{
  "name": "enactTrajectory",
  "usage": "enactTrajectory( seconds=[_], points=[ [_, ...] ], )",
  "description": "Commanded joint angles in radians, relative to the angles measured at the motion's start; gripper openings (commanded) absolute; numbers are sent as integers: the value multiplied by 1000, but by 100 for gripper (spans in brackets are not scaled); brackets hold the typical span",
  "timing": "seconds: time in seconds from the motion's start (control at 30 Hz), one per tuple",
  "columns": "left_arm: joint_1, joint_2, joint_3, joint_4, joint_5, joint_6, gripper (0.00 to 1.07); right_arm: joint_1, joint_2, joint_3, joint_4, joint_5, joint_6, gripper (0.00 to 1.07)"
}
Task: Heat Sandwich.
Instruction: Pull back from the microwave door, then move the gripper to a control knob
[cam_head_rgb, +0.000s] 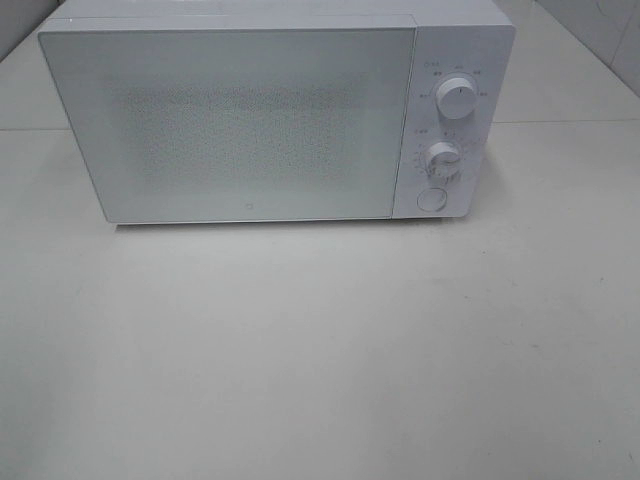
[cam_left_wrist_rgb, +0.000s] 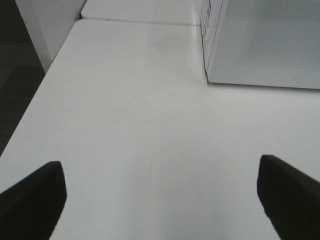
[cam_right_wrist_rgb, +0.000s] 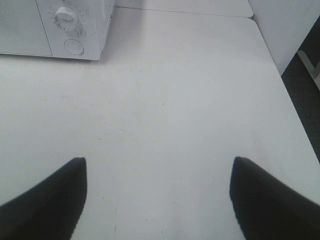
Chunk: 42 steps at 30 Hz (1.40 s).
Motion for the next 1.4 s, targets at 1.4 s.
enactTrajectory(
  seconds=[1.4],
  points=[
    [2,-35,3,0,-5,-2,98,-6,-26,-1,6,-11,16,76]
  ],
)
